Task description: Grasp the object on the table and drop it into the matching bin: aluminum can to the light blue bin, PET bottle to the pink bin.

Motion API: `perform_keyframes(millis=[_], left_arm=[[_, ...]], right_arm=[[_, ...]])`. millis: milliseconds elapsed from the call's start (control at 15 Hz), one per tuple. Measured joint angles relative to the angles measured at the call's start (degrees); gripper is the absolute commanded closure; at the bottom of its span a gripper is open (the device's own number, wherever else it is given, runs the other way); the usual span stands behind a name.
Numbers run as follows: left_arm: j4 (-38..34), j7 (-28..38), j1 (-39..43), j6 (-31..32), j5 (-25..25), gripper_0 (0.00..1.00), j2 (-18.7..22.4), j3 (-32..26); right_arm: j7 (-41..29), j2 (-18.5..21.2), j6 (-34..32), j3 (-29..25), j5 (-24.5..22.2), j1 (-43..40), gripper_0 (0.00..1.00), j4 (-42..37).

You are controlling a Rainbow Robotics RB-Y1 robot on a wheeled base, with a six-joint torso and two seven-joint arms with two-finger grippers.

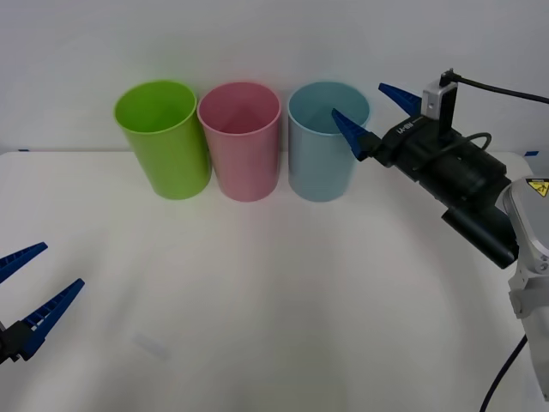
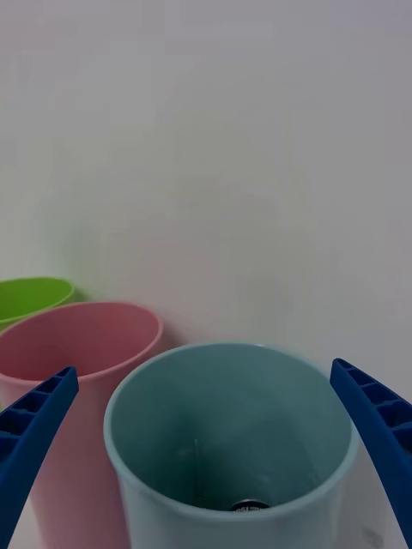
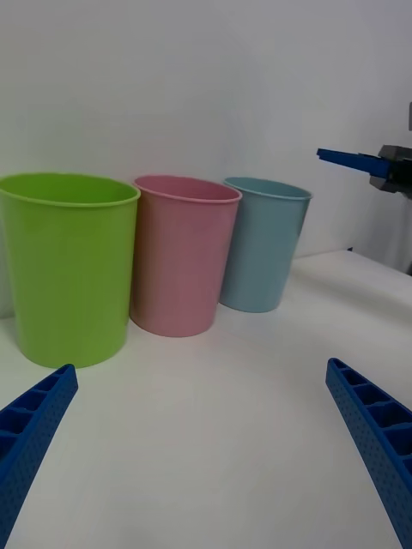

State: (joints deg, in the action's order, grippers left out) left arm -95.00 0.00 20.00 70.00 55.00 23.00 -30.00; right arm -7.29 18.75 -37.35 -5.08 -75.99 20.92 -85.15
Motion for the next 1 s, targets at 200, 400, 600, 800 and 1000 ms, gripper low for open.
perform_keyframes(millis=[200, 400, 600, 800, 1000], left_arm=[[0.00, 0.00, 0.00, 0.00, 0.00, 0.00, 0.00, 0.00], [0.00, 0.00, 0.00, 0.00, 0.00, 0.00, 0.00, 0.00], [0.00, 0.00, 0.00, 0.00, 0.00, 0.00, 0.00, 0.00], [0.00, 0.00, 0.00, 0.00, 0.00, 0.00, 0.00, 0.00], [0.00, 0.00, 0.00, 0.00, 0.00, 0.00, 0.00, 0.00]], right_arm=[[0.54, 5.14, 0.81, 1.64, 4.94, -7.25, 0.00, -5.54], [2.72, 9.14, 0.71, 1.54, 8.83, -14.67, 0.00, -9.60], [9.53, 11.04, 0.05, -0.44, 11.71, -21.74, 0.00, -12.73], [14.25, 11.62, -1.77, -3.31, 13.35, -28.56, 0.00, -15.80], [15.73, 11.51, -7.52, -6.88, 14.26, -33.24, 0.00, -16.29]])
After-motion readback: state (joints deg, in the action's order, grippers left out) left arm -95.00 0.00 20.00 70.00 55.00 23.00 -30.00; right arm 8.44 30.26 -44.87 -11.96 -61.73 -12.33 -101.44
